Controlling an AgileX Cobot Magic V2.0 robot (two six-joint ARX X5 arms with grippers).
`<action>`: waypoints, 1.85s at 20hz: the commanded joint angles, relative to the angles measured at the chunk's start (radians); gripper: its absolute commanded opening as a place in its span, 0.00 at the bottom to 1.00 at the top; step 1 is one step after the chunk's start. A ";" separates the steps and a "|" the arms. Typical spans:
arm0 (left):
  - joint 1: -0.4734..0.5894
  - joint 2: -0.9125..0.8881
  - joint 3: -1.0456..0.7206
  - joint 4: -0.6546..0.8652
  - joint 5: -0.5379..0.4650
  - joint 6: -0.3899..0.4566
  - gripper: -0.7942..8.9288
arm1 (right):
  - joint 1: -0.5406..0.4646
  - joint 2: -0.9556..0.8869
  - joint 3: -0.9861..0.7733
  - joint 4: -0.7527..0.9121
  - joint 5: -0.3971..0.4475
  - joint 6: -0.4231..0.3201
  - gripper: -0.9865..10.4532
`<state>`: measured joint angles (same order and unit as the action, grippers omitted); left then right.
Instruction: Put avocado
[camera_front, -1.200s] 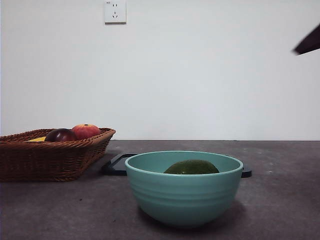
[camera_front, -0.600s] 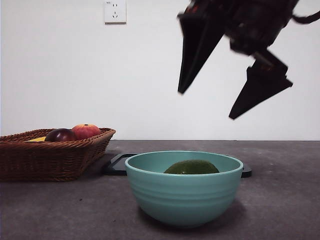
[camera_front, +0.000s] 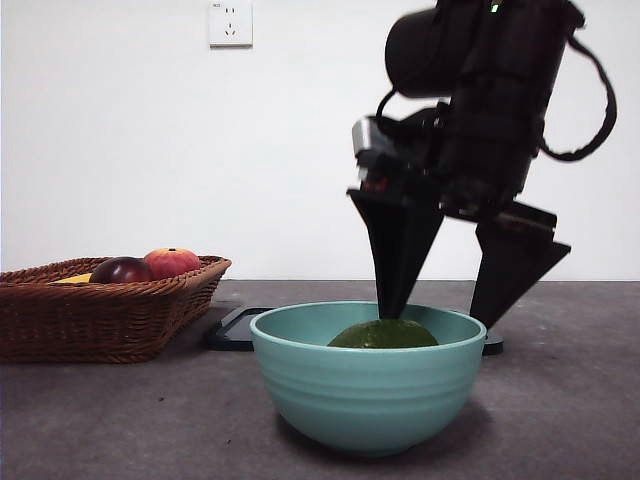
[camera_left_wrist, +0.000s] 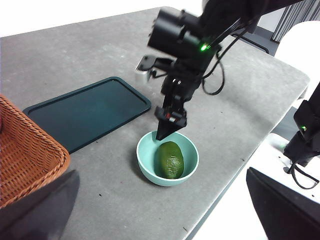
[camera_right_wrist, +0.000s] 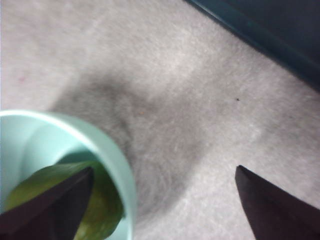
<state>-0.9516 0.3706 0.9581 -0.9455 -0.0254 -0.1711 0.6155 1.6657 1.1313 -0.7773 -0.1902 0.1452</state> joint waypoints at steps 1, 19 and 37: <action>-0.011 -0.001 0.006 0.011 -0.001 -0.002 0.63 | 0.011 0.047 0.015 0.003 -0.017 -0.010 0.40; -0.011 -0.001 0.006 0.012 -0.002 -0.002 0.63 | -0.026 0.123 0.340 -0.097 0.062 0.027 0.10; -0.011 -0.001 0.006 0.026 -0.002 -0.002 0.63 | -0.199 0.583 0.805 -0.137 0.008 0.079 0.10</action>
<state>-0.9520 0.3698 0.9581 -0.9344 -0.0254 -0.1711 0.4103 2.2227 1.9106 -0.9218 -0.1818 0.2146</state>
